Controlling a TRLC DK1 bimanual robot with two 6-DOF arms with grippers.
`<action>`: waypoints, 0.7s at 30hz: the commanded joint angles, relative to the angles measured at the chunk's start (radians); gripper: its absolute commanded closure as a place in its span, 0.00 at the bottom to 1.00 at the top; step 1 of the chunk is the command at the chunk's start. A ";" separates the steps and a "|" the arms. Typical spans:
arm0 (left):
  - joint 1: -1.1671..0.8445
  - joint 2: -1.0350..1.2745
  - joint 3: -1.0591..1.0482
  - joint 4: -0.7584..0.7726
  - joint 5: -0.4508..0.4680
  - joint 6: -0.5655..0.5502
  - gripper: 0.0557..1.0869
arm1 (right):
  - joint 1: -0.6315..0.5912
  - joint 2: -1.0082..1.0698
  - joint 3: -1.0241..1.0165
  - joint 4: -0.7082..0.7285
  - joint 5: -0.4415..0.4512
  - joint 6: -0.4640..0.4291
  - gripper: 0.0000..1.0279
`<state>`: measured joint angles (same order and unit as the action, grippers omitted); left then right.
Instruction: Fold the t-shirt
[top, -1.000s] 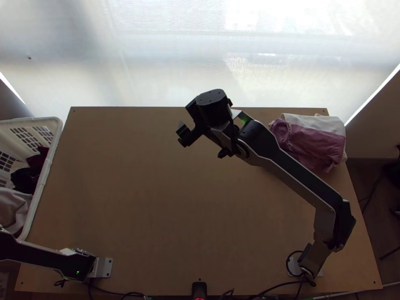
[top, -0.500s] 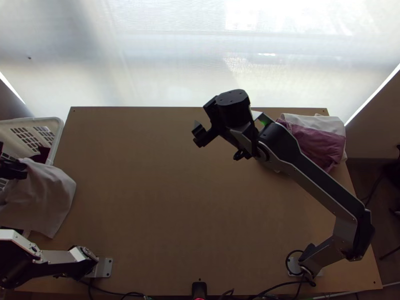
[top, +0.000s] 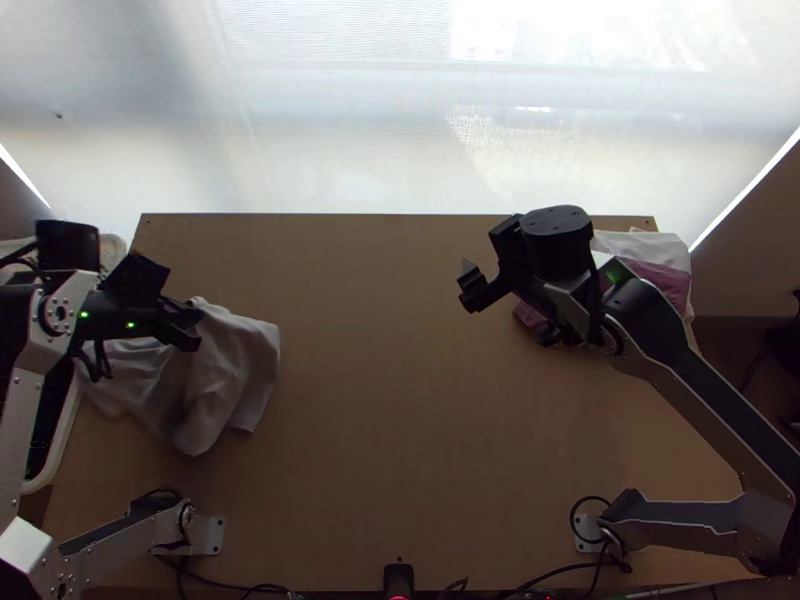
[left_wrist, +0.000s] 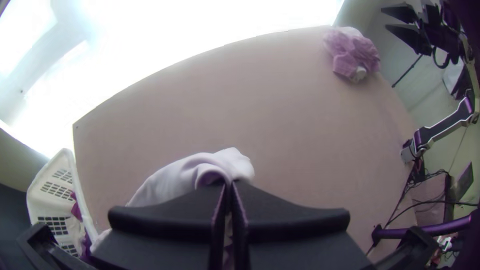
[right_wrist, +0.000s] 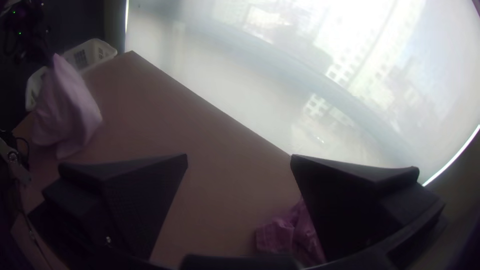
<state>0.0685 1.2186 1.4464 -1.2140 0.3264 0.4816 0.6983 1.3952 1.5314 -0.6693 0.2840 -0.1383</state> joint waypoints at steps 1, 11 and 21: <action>-0.392 0.029 -0.043 0.160 -0.118 -0.221 0.97 | -0.040 -0.108 -0.122 -0.023 0.003 -0.015 0.06; -0.662 0.173 0.026 0.257 -0.135 -0.281 0.97 | -0.068 -0.216 -0.217 -0.026 0.015 -0.049 0.05; -0.849 0.375 0.184 0.301 -0.135 -0.301 0.87 | -0.109 -0.246 -0.272 -0.038 0.014 -0.055 0.05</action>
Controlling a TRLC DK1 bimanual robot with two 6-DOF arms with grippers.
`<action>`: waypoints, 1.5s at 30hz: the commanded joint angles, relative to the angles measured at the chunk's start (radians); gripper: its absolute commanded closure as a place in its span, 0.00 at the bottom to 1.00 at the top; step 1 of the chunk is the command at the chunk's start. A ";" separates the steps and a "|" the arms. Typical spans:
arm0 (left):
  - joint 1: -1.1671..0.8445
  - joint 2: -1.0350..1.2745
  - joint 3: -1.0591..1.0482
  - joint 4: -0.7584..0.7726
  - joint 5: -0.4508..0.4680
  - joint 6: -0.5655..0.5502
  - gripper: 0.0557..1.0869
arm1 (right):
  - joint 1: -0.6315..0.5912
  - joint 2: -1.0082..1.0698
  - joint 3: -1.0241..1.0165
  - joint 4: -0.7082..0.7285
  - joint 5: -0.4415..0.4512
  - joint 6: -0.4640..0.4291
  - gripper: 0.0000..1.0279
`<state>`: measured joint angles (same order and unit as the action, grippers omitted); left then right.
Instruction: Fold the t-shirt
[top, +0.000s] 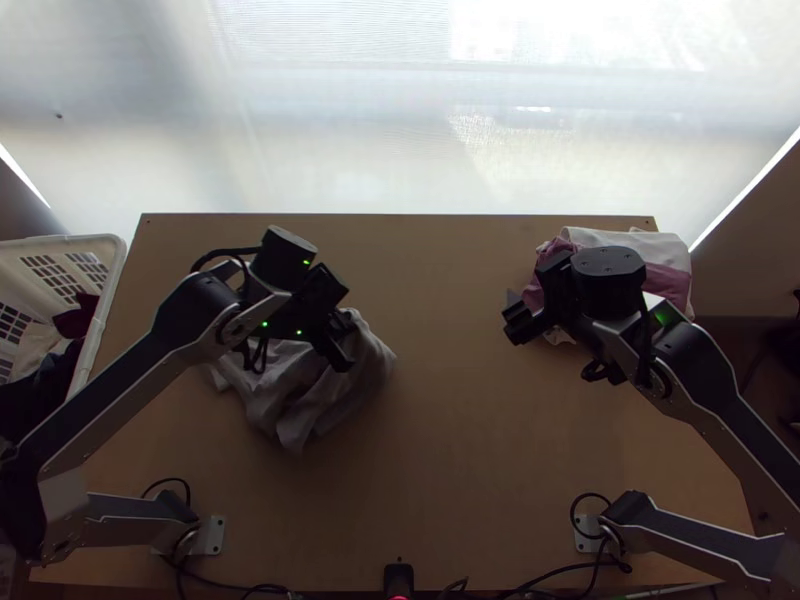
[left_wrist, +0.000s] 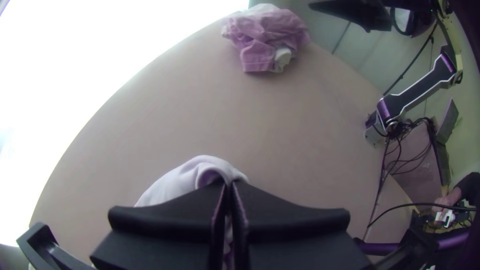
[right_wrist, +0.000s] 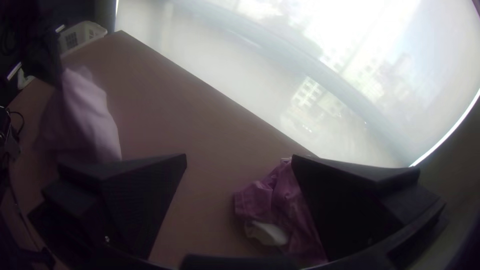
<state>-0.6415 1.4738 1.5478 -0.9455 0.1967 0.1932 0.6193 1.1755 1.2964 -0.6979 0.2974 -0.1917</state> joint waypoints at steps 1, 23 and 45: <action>-0.153 0.135 0.094 0.037 -0.005 -0.014 0.79 | -0.039 -0.028 -0.043 -0.009 0.000 0.001 0.05; 0.422 -0.155 -0.170 -0.050 -0.026 0.411 0.05 | 0.057 0.058 -0.080 -0.031 -0.176 0.074 0.05; 0.776 -0.182 -0.643 0.309 -0.074 0.684 0.05 | 0.507 0.486 0.118 -0.006 -0.178 0.075 0.05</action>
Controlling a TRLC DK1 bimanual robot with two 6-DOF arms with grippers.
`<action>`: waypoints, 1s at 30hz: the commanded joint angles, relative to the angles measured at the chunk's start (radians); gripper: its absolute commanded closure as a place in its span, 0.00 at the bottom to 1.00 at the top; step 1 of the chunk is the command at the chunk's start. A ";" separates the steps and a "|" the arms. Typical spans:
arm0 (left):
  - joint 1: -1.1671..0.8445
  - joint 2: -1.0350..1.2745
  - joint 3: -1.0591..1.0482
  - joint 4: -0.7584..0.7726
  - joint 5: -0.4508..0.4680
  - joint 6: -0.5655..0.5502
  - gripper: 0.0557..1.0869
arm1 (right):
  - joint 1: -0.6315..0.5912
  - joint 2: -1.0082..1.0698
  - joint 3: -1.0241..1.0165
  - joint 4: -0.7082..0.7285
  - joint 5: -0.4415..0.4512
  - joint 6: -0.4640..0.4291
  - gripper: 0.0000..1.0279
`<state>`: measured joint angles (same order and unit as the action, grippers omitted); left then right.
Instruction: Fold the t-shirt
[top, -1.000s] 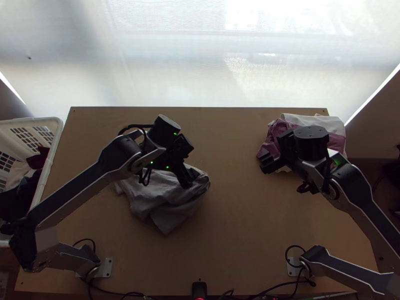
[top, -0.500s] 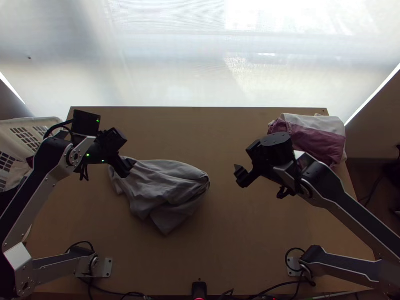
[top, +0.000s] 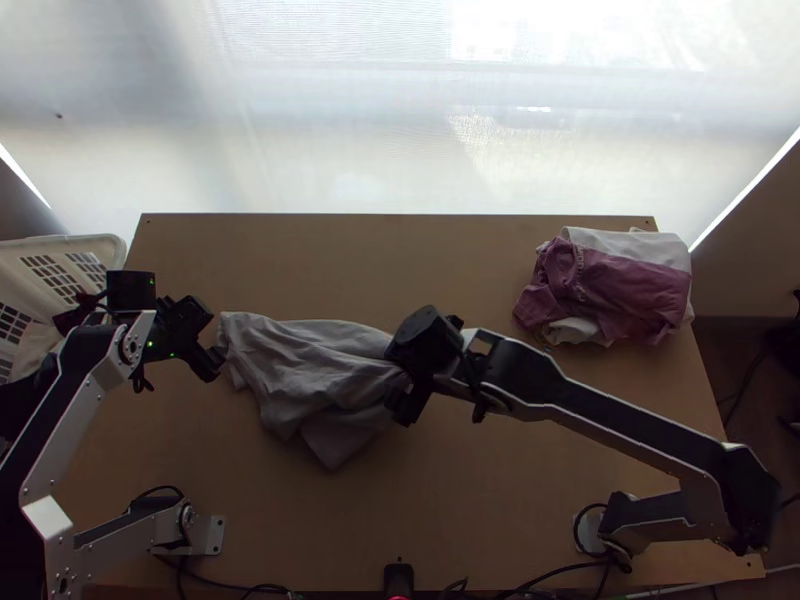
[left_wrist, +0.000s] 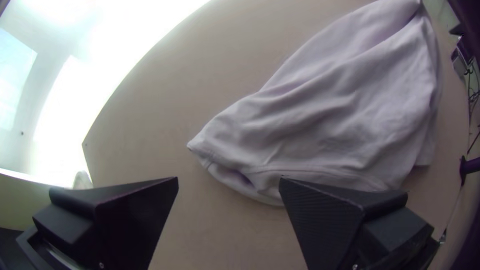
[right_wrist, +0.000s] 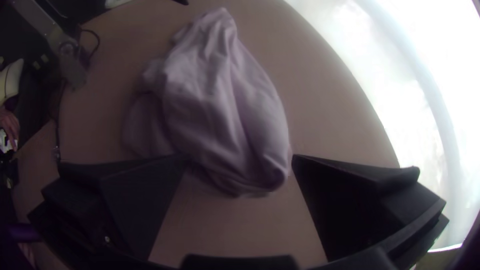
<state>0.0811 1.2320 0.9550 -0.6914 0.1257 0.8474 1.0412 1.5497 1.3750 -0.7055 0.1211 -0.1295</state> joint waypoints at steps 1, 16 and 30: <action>0.049 0.073 -0.042 0.055 -0.001 0.013 0.05 | 0.086 0.122 0.049 0.000 -0.001 0.014 0.05; -0.089 0.325 0.071 0.075 0.011 -0.169 0.43 | 0.020 0.170 -0.001 0.041 0.003 0.008 0.22; -0.107 0.408 0.060 -0.007 0.043 -0.199 0.97 | -0.001 0.185 -0.057 0.120 0.002 -0.042 0.98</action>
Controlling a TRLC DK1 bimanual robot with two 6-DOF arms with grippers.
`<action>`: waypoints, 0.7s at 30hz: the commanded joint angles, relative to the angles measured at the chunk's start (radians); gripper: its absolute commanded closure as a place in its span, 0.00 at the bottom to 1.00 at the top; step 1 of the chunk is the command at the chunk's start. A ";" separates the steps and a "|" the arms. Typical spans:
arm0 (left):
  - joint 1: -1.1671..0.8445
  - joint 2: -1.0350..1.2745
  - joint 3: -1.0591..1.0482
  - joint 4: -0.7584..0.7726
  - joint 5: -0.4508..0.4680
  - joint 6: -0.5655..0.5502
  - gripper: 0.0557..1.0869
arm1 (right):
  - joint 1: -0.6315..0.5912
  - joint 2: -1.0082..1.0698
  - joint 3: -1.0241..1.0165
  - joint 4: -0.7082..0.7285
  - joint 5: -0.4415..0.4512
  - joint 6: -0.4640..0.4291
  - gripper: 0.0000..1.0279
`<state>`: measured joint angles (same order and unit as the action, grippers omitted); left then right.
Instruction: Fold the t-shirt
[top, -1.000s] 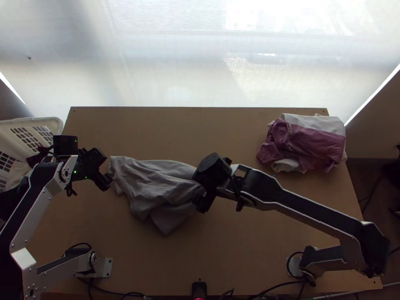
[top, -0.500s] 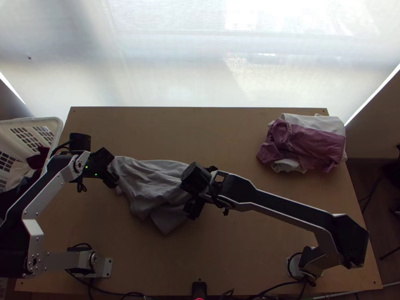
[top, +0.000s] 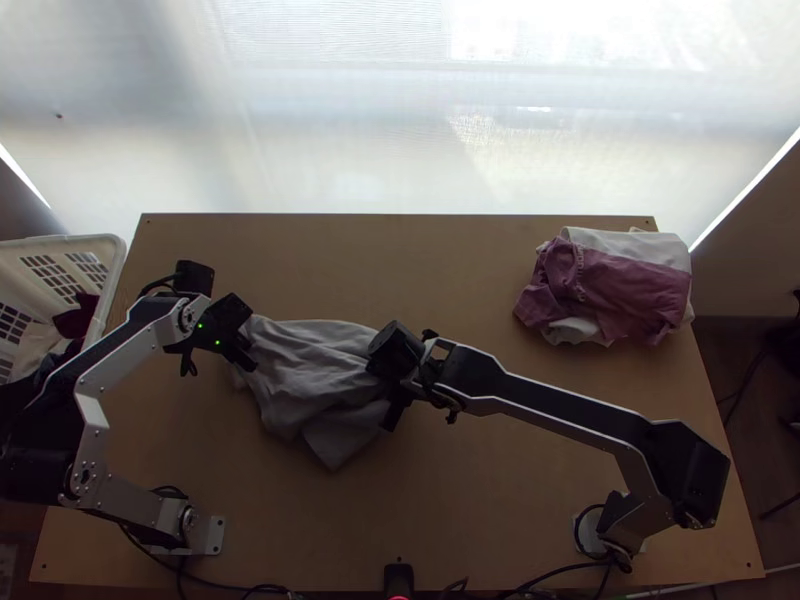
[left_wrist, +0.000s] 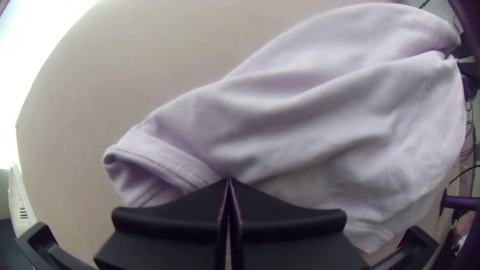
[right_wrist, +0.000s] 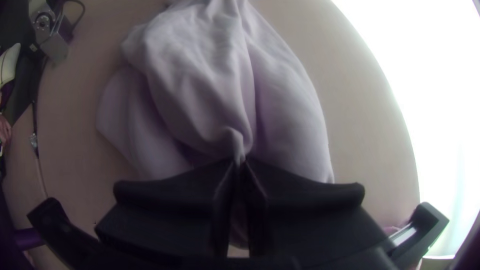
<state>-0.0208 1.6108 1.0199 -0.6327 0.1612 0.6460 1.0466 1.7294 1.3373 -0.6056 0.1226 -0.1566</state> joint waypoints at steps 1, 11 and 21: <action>-0.004 0.021 0.005 -0.101 0.008 0.006 0.97 | -0.008 -0.004 -0.018 0.020 0.002 -0.020 0.98; -0.016 -0.229 0.118 -0.524 0.093 0.049 0.97 | -0.171 -0.076 0.069 0.020 0.002 -0.101 0.98; -0.378 -0.285 0.328 -0.748 0.190 -0.098 0.97 | -0.218 0.018 0.198 0.170 0.088 -0.195 0.98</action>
<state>-0.1932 1.3567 1.2072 -1.2633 0.2939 0.6422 0.8593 1.6890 1.4452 -0.5152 0.1520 -0.3092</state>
